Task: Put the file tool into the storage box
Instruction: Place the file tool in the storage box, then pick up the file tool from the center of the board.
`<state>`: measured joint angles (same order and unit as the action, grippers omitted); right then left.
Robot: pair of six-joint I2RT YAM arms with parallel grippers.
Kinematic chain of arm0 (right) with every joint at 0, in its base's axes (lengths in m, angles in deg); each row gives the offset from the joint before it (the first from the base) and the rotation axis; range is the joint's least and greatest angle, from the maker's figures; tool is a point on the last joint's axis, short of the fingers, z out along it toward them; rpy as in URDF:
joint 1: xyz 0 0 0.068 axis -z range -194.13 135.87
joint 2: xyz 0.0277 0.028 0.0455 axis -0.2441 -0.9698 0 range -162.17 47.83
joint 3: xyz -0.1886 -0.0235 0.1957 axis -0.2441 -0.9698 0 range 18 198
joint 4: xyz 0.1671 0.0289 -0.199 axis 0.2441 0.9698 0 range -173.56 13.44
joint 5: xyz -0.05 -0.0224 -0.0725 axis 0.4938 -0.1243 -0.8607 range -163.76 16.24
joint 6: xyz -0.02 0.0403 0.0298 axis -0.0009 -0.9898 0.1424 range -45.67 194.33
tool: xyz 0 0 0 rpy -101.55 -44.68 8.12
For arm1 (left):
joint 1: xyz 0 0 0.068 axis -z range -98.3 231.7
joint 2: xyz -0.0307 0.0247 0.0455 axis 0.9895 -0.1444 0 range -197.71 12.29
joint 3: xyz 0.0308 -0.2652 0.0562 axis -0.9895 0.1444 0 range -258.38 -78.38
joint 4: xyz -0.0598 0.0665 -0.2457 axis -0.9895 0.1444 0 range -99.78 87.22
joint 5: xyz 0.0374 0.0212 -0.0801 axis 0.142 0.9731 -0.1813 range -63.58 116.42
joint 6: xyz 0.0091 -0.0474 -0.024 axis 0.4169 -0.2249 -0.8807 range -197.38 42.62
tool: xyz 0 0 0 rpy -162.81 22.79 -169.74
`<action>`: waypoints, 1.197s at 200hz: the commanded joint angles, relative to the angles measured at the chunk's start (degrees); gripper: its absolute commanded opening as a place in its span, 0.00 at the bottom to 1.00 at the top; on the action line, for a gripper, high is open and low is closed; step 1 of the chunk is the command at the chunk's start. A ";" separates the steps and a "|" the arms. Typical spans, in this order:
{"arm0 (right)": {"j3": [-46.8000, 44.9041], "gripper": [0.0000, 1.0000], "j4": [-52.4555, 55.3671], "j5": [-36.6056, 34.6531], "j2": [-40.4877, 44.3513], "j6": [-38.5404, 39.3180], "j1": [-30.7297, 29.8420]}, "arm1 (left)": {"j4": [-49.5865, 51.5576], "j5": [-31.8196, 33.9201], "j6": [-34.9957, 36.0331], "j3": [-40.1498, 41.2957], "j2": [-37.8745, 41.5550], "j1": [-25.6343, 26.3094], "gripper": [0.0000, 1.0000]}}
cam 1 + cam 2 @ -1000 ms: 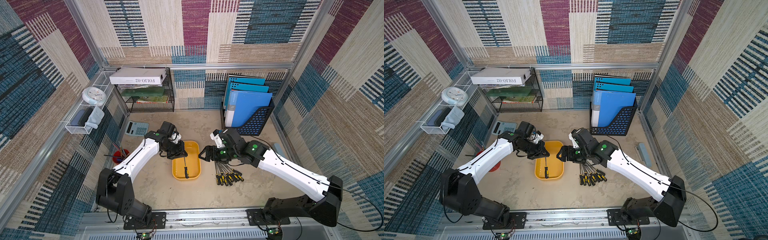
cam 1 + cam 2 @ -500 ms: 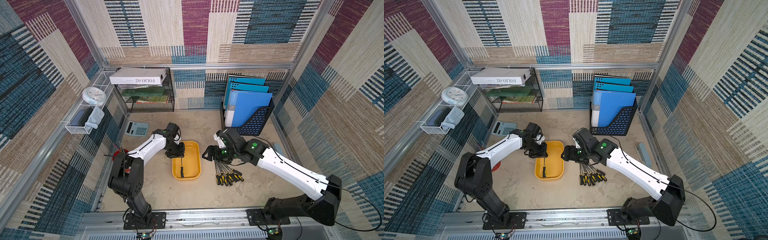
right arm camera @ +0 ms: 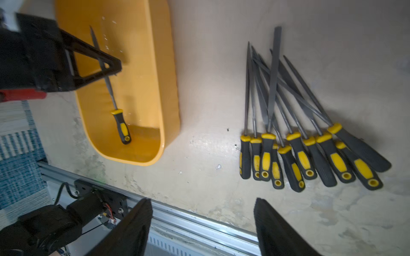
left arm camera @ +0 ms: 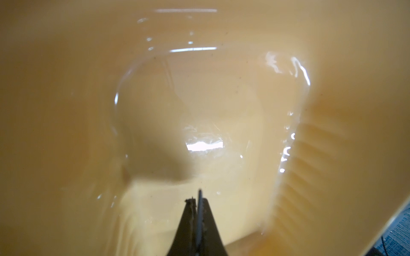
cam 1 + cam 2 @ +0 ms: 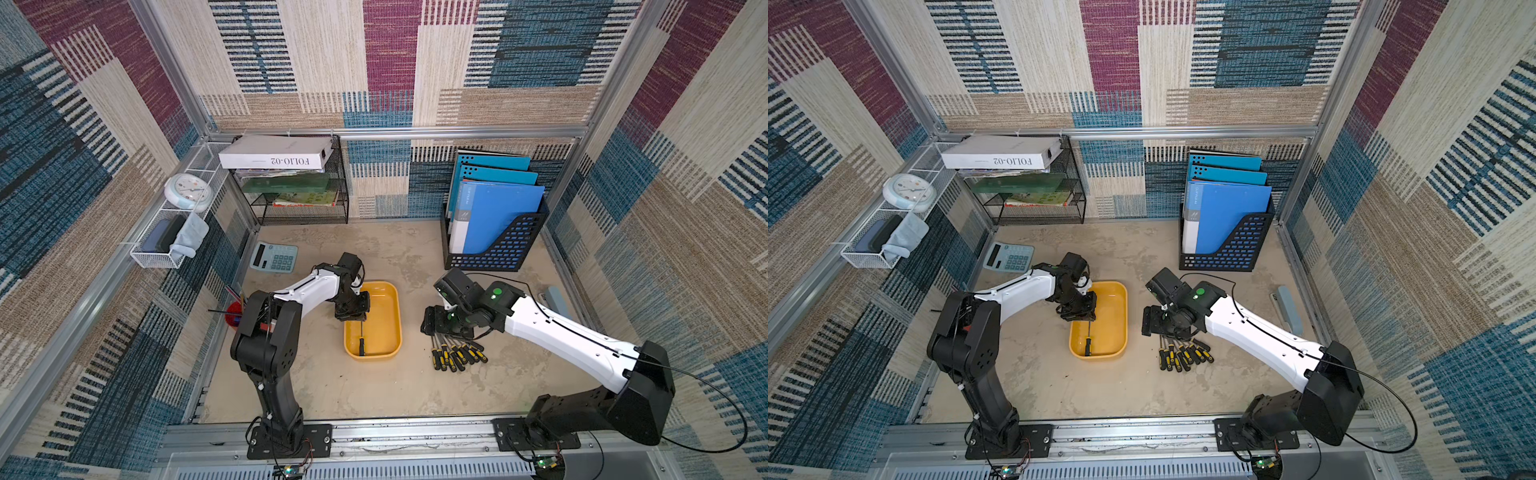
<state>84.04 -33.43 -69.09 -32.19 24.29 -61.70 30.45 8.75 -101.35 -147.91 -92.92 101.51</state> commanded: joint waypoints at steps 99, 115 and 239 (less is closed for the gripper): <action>-7.71 0.56 1.40 2.99 -3.99 4.86 -0.07 | 2.57 -1.83 -2.13 3.08 4.81 0.78 0.24; -8.44 0.53 1.05 2.89 -4.67 5.07 -0.07 | 3.26 -2.58 -2.76 2.85 5.96 0.79 0.26; -8.38 0.34 -0.94 -2.47 -12.71 7.13 -0.06 | 10.33 -5.35 -8.34 -2.99 21.40 0.82 0.41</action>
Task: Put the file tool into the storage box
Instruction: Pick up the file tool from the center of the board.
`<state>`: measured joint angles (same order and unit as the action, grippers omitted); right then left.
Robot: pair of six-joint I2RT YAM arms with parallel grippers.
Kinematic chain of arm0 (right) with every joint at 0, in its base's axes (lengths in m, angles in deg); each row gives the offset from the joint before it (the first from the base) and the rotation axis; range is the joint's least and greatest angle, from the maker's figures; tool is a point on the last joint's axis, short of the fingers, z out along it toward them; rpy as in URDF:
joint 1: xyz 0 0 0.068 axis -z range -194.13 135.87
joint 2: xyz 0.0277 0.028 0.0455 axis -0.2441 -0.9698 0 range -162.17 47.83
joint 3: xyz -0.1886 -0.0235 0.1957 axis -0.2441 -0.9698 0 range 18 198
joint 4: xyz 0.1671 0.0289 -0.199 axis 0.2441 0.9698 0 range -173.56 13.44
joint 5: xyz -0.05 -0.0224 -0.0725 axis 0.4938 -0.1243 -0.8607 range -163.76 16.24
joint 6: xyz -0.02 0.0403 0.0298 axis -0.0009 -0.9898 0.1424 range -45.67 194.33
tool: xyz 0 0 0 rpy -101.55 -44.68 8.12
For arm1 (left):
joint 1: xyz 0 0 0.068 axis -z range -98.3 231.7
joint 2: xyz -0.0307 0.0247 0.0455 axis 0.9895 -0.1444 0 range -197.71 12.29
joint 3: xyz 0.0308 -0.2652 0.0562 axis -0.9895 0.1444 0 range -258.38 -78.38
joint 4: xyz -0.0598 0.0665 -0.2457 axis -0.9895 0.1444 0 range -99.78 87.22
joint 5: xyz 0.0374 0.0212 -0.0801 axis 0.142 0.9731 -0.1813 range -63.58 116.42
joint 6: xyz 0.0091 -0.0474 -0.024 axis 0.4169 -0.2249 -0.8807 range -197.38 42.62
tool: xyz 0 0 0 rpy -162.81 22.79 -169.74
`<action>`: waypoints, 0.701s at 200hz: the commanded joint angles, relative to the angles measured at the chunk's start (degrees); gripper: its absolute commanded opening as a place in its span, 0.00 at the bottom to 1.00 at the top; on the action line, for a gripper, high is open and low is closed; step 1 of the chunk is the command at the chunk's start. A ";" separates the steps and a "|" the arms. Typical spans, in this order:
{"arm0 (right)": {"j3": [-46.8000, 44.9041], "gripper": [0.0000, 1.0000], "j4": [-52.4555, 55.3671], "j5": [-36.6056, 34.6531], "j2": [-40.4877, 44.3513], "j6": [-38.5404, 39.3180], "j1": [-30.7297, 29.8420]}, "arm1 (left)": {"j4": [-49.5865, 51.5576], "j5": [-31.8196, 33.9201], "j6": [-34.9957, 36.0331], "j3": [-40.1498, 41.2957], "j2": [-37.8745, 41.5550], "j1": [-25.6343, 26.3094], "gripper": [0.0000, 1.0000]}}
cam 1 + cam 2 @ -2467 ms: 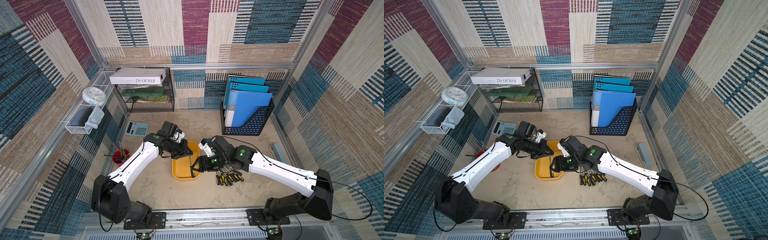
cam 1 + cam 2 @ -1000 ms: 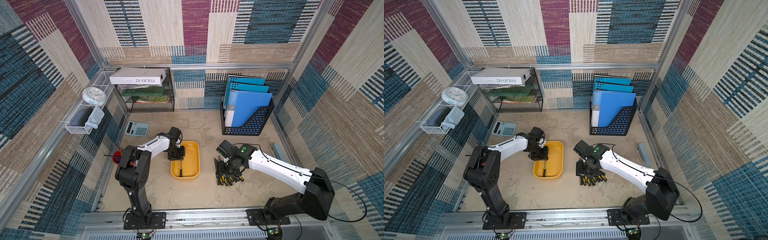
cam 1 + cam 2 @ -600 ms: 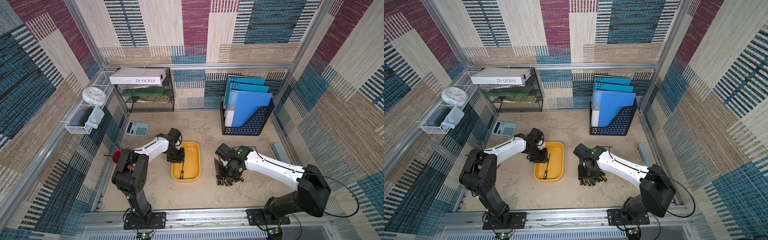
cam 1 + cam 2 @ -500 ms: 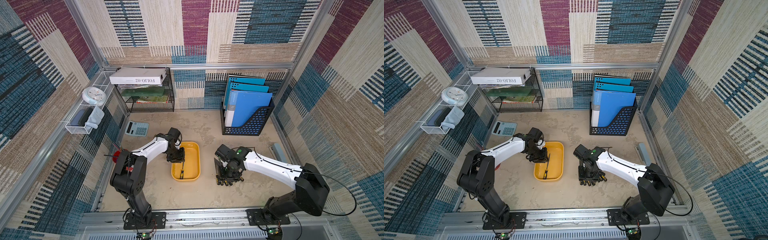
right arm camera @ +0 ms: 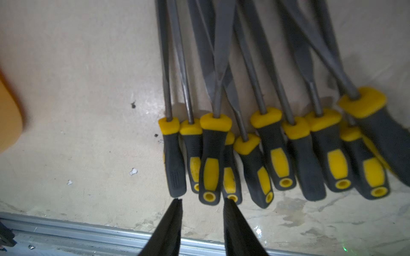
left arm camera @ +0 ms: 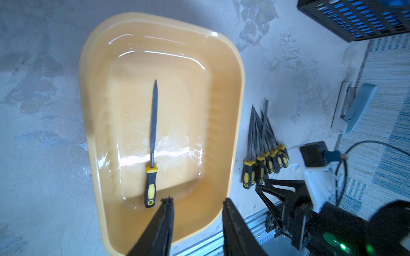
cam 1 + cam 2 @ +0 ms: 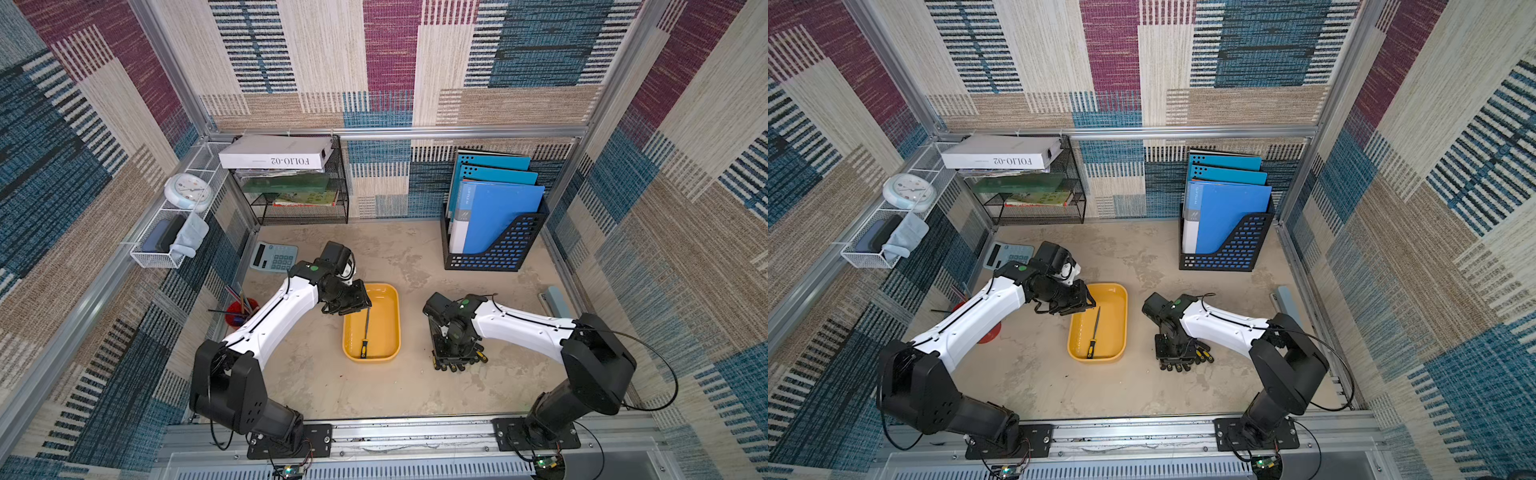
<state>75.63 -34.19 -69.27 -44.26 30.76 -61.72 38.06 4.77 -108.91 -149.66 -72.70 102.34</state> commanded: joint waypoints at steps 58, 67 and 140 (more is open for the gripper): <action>-0.13 0.23 -1.52 -3.17 -2.03 2.16 -0.04 | 3.90 -0.94 -0.33 -1.90 2.56 -0.08 0.40; -0.40 0.21 -1.68 -3.32 -1.84 2.15 -0.05 | 3.88 -1.02 -0.13 -1.90 2.47 -0.14 0.40; 0.31 0.10 1.81 -3.38 3.41 3.58 -0.31 | 3.89 -1.92 0.33 -2.26 2.96 -0.13 0.41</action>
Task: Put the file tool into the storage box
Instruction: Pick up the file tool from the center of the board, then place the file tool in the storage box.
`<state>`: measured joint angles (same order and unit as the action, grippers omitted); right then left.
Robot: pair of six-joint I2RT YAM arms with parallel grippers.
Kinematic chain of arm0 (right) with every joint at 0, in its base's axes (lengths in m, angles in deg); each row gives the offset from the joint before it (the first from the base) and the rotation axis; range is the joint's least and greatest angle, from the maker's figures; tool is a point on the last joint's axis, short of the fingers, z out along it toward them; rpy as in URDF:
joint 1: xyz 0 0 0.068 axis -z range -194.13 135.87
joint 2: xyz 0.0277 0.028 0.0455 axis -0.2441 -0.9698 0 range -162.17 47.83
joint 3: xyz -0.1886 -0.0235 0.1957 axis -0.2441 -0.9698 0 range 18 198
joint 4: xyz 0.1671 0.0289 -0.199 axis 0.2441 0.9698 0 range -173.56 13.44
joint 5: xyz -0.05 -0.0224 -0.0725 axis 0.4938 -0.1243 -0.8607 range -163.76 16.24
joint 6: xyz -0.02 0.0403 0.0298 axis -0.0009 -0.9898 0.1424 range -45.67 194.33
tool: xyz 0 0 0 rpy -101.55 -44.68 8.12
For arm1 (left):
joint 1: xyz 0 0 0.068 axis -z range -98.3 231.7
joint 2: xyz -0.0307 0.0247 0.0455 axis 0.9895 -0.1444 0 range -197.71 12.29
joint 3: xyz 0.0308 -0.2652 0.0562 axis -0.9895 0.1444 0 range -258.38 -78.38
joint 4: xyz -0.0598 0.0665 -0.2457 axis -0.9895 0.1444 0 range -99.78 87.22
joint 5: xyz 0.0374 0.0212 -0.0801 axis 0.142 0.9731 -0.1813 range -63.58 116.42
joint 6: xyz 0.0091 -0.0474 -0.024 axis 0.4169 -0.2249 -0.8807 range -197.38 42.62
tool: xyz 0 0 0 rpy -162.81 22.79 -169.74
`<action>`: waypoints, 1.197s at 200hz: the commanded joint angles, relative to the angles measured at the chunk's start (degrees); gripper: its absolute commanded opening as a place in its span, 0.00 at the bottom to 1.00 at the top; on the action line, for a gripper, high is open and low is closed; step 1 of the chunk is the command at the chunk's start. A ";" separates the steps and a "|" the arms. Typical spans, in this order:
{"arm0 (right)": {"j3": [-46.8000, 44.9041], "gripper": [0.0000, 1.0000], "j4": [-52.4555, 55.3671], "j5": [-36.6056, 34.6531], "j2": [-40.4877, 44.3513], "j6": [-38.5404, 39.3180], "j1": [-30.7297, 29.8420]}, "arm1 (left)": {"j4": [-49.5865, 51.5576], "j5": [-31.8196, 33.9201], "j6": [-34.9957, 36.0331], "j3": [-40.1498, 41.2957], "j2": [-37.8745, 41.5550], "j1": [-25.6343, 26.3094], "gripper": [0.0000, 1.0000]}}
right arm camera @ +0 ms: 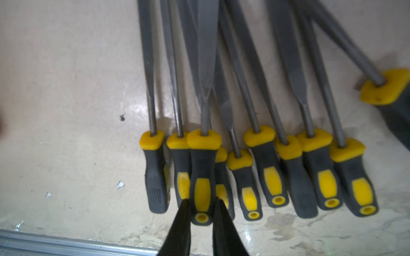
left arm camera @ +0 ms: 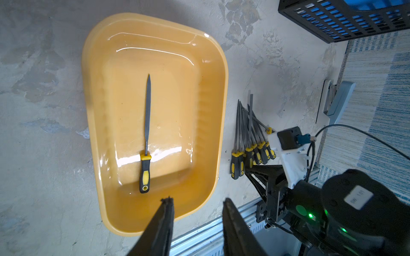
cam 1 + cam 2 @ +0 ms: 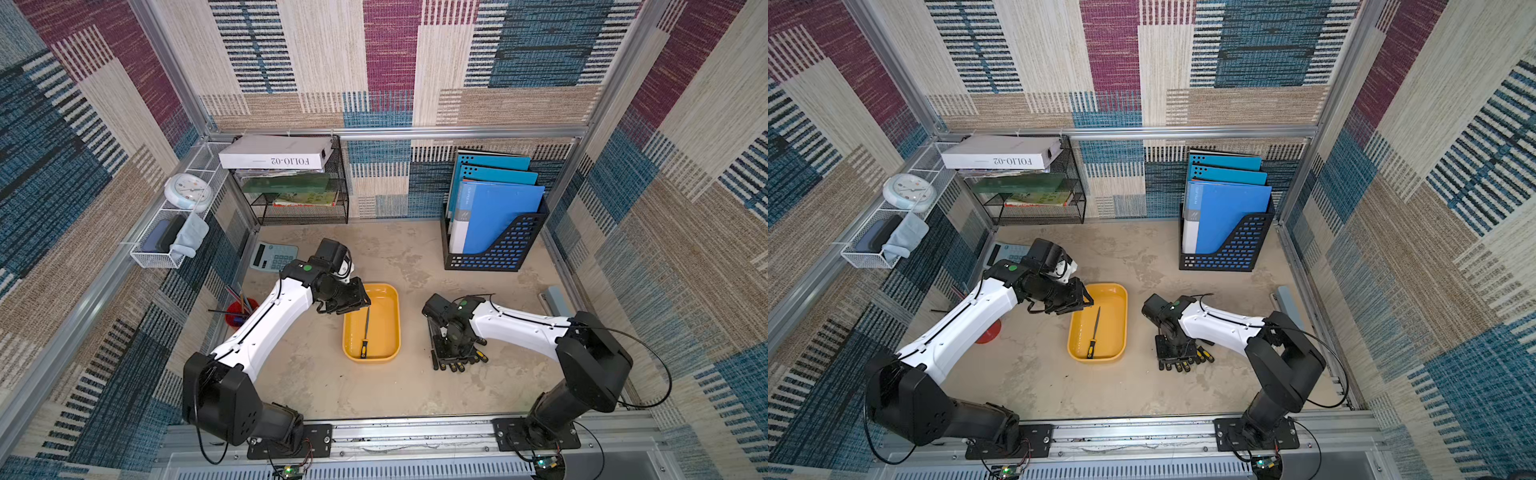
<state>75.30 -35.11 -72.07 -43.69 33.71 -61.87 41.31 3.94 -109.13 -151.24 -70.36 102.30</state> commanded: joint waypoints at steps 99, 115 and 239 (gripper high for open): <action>6.63 0.09 -0.03 8.82 18.55 -3.92 -4.26 | -20.84 -15.25 -19.94 6.17 2.08 7.48 0.68; 7.43 0.09 -1.66 9.17 17.58 -5.45 -6.04 | -22.71 -13.49 -21.97 7.28 1.36 9.23 0.68; 8.11 0.09 -9.48 11.87 12.97 -10.48 -11.68 | -22.51 -8.06 -19.41 6.37 -5.90 11.29 0.04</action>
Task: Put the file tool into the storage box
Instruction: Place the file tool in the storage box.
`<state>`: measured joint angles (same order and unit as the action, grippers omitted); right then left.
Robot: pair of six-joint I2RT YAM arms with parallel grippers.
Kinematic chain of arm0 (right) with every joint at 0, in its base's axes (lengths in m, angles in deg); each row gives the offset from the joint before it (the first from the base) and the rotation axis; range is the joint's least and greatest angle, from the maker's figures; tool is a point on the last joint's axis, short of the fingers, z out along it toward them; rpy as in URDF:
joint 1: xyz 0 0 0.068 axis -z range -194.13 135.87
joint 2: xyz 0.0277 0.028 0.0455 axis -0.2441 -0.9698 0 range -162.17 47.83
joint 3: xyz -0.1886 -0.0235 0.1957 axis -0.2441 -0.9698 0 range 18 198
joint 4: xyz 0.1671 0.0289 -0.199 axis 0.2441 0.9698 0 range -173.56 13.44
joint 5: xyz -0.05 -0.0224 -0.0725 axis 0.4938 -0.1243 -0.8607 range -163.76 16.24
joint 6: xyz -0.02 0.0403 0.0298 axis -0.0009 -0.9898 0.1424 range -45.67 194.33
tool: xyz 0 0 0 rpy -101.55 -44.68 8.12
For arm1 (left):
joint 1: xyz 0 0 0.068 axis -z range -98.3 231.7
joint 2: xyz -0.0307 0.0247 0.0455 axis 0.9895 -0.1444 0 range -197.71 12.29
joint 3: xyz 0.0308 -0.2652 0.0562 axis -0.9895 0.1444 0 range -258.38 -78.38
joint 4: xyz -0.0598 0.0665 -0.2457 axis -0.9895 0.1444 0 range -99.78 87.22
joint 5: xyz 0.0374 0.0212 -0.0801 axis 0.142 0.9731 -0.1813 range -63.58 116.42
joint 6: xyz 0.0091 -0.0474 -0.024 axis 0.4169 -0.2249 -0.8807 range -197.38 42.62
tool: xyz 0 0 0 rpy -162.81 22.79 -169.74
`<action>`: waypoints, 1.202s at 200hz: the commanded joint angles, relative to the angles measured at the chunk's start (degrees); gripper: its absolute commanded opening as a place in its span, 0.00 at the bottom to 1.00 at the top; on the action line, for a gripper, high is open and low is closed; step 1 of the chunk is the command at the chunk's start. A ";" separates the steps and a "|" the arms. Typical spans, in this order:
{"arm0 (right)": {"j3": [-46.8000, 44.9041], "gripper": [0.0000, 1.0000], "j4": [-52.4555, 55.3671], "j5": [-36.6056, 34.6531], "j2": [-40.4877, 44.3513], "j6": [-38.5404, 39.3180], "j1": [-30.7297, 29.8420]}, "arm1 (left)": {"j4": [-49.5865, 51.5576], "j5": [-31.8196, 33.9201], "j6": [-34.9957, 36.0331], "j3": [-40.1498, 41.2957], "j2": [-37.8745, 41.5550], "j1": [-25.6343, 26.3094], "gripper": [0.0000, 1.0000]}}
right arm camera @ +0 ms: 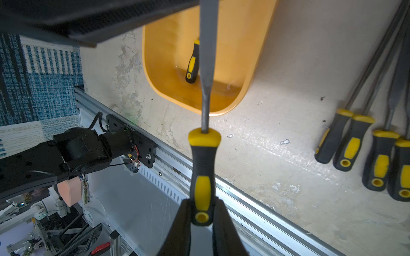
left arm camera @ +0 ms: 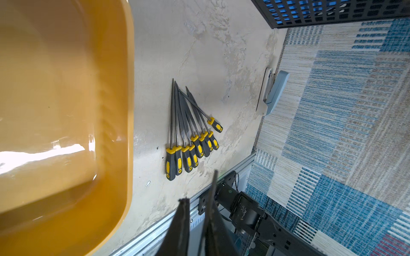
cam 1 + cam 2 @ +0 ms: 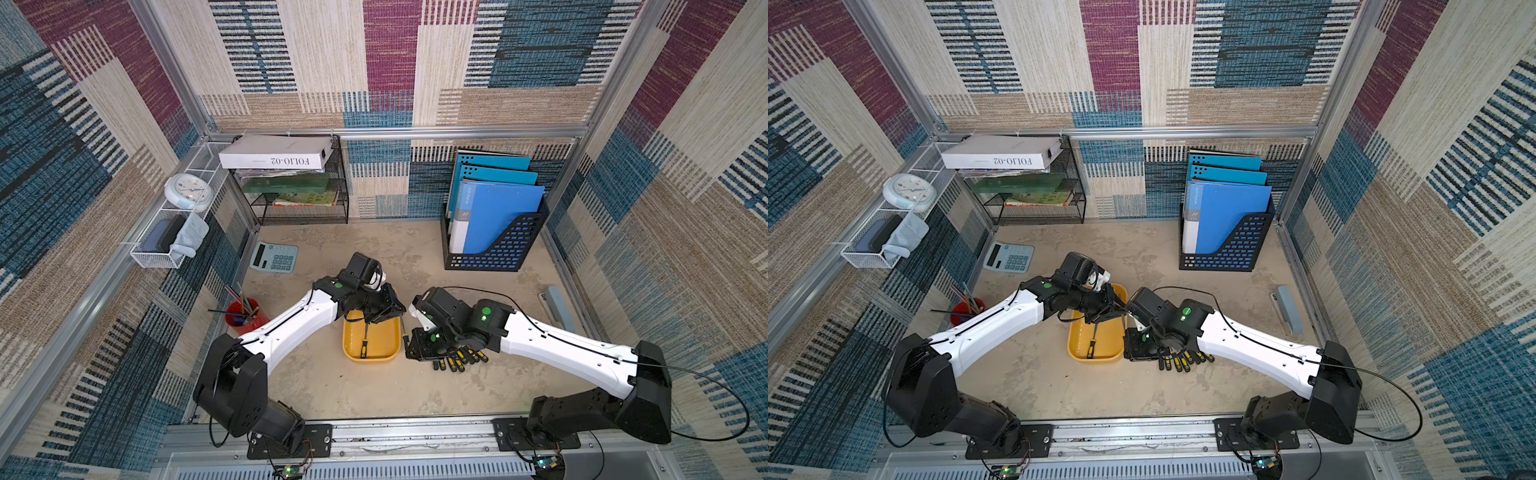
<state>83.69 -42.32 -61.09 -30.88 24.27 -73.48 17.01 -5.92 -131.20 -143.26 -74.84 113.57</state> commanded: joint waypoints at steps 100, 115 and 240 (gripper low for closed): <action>4.76 0.78 6.73 -4.04 1.62 -2.77 5.76 | 18.46 5.34 24.62 -9.27 -6.12 -10.75 0.00; 4.44 0.77 7.98 -4.23 1.55 -2.24 7.43 | 19.65 7.70 27.15 -11.01 -8.62 -11.13 0.00; -1.36 0.74 8.58 -6.51 -2.20 -2.19 10.57 | 12.47 15.14 28.70 -7.24 -20.05 -7.98 0.00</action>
<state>83.71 -34.98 -66.23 -32.19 22.41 -63.10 31.74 7.26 -102.07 -152.13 -94.21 105.31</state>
